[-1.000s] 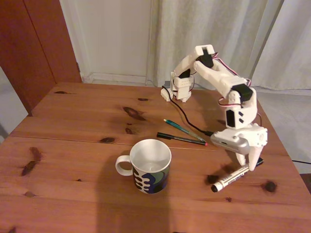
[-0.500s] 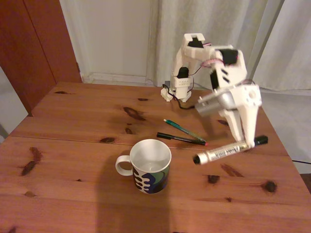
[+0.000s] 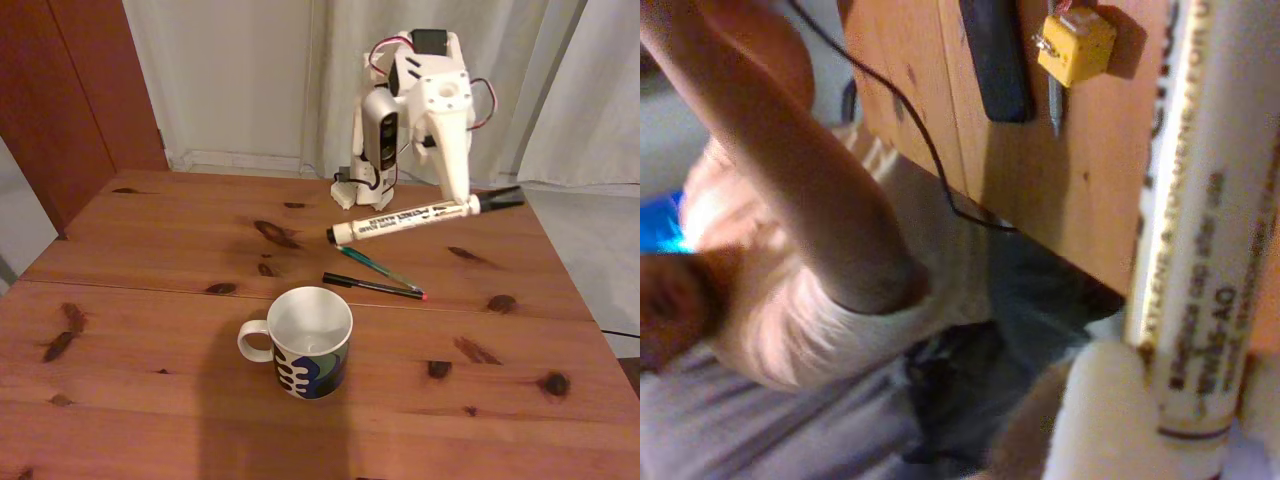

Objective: Clean up the desk and place the pens and markers into the cup

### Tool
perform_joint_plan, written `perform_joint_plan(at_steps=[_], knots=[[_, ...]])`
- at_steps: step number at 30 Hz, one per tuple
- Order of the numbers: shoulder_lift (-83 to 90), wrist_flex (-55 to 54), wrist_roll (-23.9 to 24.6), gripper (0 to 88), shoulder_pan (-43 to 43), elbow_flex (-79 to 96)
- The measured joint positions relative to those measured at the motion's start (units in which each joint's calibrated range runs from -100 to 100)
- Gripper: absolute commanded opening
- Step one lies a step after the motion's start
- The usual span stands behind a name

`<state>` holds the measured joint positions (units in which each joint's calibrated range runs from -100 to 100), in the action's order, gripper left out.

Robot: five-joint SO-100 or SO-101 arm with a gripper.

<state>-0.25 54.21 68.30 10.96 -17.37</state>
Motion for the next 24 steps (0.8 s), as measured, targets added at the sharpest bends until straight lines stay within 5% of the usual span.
perform_joint_plan(at_steps=[10, 24], knots=[[1.3, -5.0, 12.3, 0.8, -6.2, 0.8], [1.3, -20.3, 21.0, 0.8, -10.1, 11.5]])
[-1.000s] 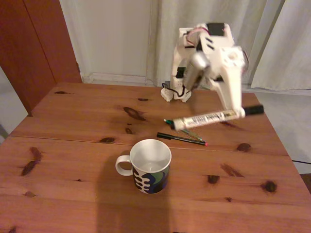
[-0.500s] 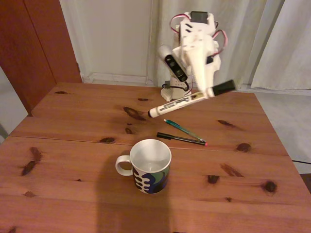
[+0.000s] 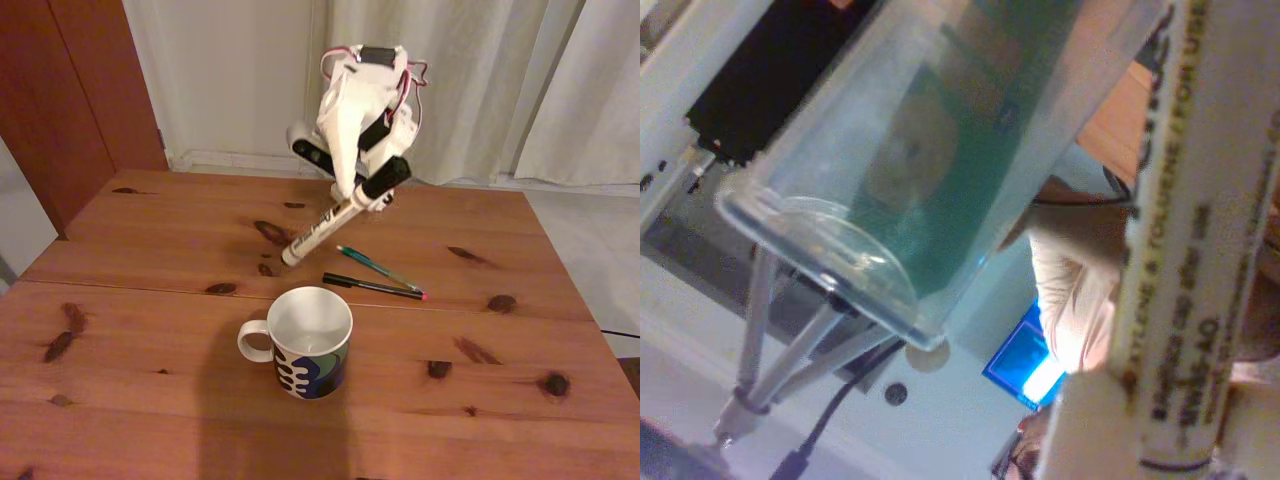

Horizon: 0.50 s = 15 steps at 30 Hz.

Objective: Clean up the desk and place the pens and markers into the cup

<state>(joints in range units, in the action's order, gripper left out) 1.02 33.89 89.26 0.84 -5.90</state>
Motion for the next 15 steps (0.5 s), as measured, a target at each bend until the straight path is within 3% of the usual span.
perform_joint_plan(at_steps=[15], knots=[[0.0, -25.1, 0.7, 0.8, 0.0, 22.3]])
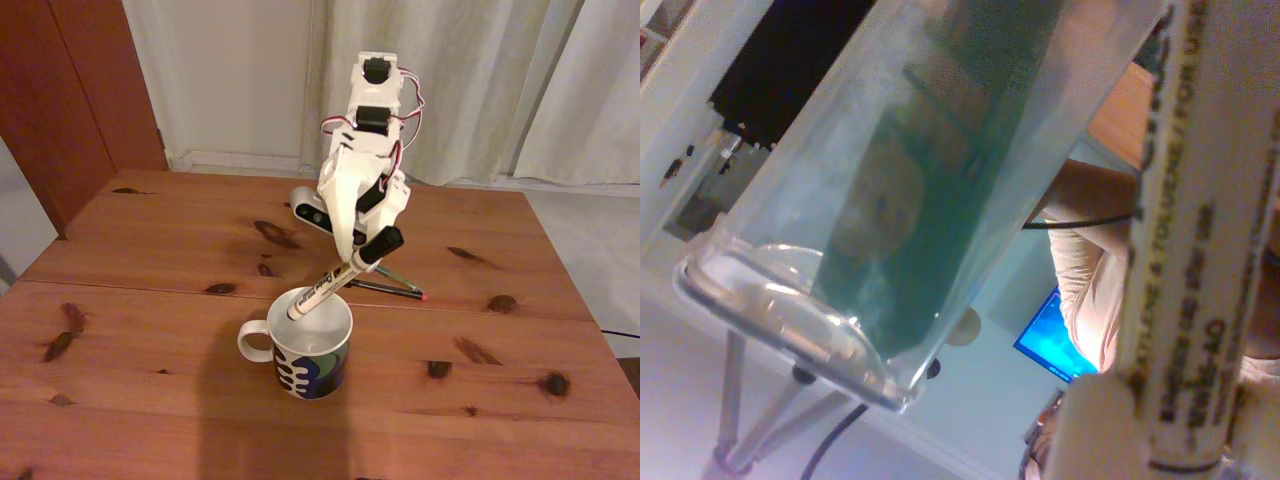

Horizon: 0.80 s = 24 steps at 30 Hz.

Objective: Clean up the desk and place the pens and markers into the cup

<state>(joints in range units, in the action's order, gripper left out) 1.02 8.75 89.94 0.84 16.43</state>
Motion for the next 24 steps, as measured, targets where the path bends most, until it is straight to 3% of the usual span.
perform_joint_plan(at_steps=[16, 24], knots=[[0.0, -6.3, -1.1, 1.0, 0.1, 6.2], [0.0, -6.3, -1.4, 9.3, 0.1, 6.2]])
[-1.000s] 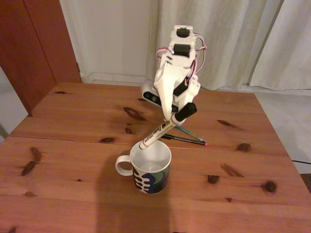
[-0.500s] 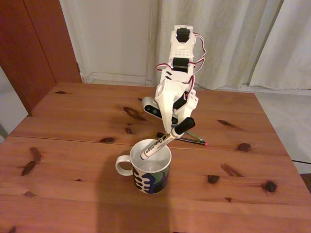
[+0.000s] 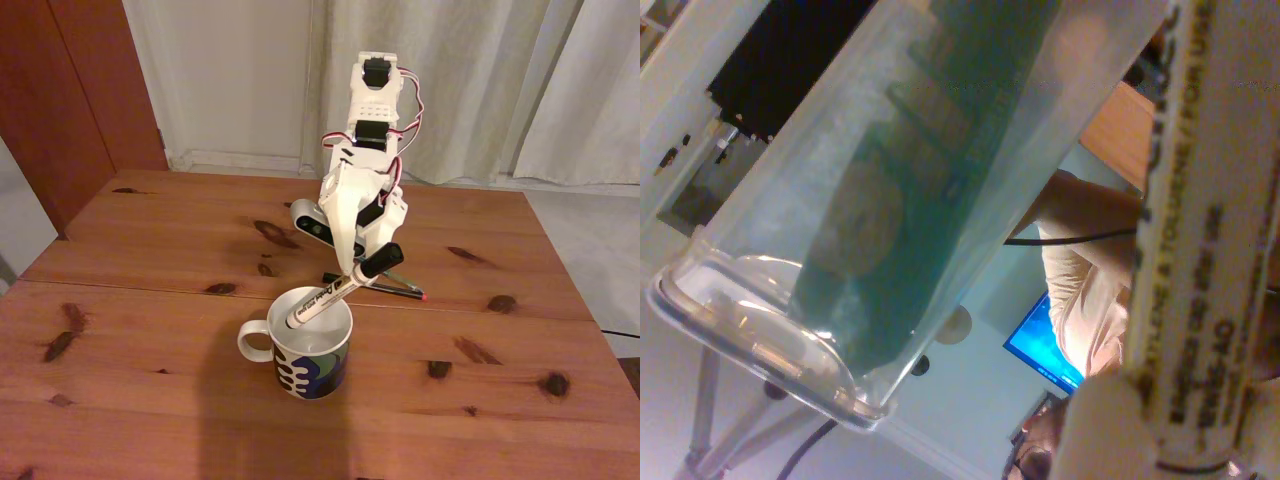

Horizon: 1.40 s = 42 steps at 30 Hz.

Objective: Clean up the desk and place the pens and markers into the cup

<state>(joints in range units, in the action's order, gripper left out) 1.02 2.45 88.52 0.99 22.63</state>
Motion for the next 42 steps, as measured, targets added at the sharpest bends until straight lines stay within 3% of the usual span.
perform_joint_plan(at_steps=[22, 32, 42], knots=[[3.1, -0.3, -0.5, 9.4, 0.0, 1.7], [21.9, -0.3, -10.4, 9.0, 4.6, 16.4], [37.7, -0.3, -28.2, 9.4, 9.5, 33.1]])
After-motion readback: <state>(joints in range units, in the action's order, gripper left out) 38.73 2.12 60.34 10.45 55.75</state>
